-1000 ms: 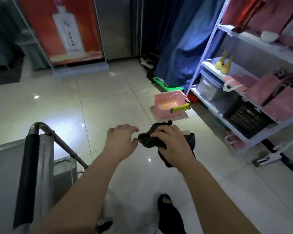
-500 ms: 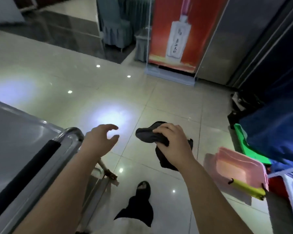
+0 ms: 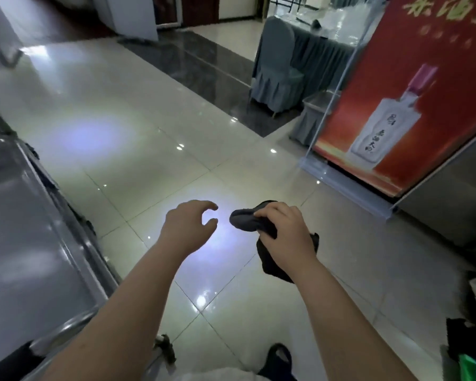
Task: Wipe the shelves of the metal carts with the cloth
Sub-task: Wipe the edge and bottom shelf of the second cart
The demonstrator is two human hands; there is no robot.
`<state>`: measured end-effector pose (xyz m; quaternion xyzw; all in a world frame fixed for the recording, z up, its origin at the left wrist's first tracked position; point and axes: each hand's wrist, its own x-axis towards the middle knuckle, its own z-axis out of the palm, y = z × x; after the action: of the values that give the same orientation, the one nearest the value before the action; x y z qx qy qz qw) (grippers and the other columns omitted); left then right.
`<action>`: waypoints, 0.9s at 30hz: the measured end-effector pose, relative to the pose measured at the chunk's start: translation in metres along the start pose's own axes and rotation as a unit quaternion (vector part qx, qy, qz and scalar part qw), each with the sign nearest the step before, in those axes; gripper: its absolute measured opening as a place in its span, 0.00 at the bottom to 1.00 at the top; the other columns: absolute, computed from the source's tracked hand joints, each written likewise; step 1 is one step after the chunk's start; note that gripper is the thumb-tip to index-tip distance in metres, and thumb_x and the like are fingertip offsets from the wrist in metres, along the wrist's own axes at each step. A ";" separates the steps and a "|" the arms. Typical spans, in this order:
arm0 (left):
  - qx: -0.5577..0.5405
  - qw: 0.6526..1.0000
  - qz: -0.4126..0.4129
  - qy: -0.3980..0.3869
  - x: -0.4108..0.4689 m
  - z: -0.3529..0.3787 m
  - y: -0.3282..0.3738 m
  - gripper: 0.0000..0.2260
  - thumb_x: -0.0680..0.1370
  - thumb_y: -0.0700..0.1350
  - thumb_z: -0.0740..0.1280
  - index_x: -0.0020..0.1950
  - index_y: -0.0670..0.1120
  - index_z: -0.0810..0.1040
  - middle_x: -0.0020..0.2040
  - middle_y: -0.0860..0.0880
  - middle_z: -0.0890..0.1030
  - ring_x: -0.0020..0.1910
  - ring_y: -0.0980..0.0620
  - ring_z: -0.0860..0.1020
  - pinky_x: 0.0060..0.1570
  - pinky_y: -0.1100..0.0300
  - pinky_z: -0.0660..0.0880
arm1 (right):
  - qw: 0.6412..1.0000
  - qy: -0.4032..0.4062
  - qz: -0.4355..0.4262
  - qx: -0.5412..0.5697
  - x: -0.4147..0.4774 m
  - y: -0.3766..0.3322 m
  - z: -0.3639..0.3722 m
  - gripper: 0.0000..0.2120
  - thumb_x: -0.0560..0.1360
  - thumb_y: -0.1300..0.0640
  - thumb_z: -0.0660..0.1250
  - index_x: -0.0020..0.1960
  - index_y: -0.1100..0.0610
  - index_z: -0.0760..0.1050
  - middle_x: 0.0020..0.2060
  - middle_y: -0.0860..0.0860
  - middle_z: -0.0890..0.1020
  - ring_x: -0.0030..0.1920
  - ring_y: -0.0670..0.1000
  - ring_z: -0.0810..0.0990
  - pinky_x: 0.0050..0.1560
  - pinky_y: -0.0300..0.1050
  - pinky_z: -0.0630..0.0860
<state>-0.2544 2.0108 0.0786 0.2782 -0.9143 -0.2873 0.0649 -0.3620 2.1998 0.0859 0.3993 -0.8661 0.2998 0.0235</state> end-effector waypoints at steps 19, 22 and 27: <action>-0.126 0.814 -0.525 0.213 0.124 -0.024 -0.152 0.20 0.77 0.50 0.65 0.69 0.55 0.70 0.65 0.52 0.75 0.62 0.51 0.75 0.61 0.53 0.72 | 0.842 -0.301 -0.416 0.164 0.369 -0.087 0.258 0.14 0.69 0.66 0.71 0.52 0.54 0.81 0.51 0.48 0.79 0.51 0.55 0.72 0.51 0.47 0.69; -0.185 0.776 -0.548 0.250 0.131 -0.022 -0.184 0.22 0.77 0.49 0.65 0.71 0.54 0.68 0.68 0.51 0.73 0.66 0.51 0.73 0.63 0.52 0.71 | 0.826 -0.309 -0.439 0.174 0.388 -0.111 0.302 0.14 0.69 0.65 0.72 0.53 0.53 0.81 0.51 0.47 0.79 0.51 0.53 0.72 0.49 0.45 0.67; -0.142 0.750 -0.566 0.311 0.163 -0.066 -0.243 0.19 0.76 0.47 0.67 0.67 0.49 0.74 0.64 0.50 0.77 0.63 0.48 0.75 0.63 0.52 0.71 | 0.792 -0.363 -0.455 0.183 0.423 -0.154 0.347 0.14 0.71 0.64 0.71 0.55 0.53 0.81 0.54 0.46 0.79 0.54 0.50 0.71 0.52 0.42 0.64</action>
<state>-0.2581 1.7248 -0.0101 0.8068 -0.4669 -0.2949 0.2101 -0.4721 1.6491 -0.0024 0.8233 -0.4587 0.2400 -0.2327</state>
